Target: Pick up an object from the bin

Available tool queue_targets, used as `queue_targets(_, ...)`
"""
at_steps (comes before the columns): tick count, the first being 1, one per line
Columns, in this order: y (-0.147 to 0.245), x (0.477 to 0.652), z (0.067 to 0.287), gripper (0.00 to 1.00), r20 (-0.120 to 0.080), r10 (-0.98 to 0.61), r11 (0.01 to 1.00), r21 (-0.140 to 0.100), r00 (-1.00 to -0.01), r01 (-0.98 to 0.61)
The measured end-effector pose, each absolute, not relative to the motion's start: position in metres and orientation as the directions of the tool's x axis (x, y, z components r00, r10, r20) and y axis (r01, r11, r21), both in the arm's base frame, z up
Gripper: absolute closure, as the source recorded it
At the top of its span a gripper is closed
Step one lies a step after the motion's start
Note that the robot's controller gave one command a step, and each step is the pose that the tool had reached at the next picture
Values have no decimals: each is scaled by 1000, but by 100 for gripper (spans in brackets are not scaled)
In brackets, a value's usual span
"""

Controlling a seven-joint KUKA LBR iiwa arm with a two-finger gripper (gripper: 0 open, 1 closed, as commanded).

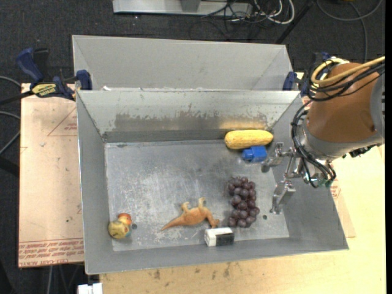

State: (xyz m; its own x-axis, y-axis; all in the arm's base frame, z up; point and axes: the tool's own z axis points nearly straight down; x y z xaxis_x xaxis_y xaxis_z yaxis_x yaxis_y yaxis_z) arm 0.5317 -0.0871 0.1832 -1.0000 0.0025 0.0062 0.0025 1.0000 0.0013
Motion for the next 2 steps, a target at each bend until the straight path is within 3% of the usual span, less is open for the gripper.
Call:
queue_targets(1,-87,533,187,0,-1,0,1000,0,-1000,0)
queue_targets(2,-75,533,165,0,-9,-98,995,-3,-995,-98)
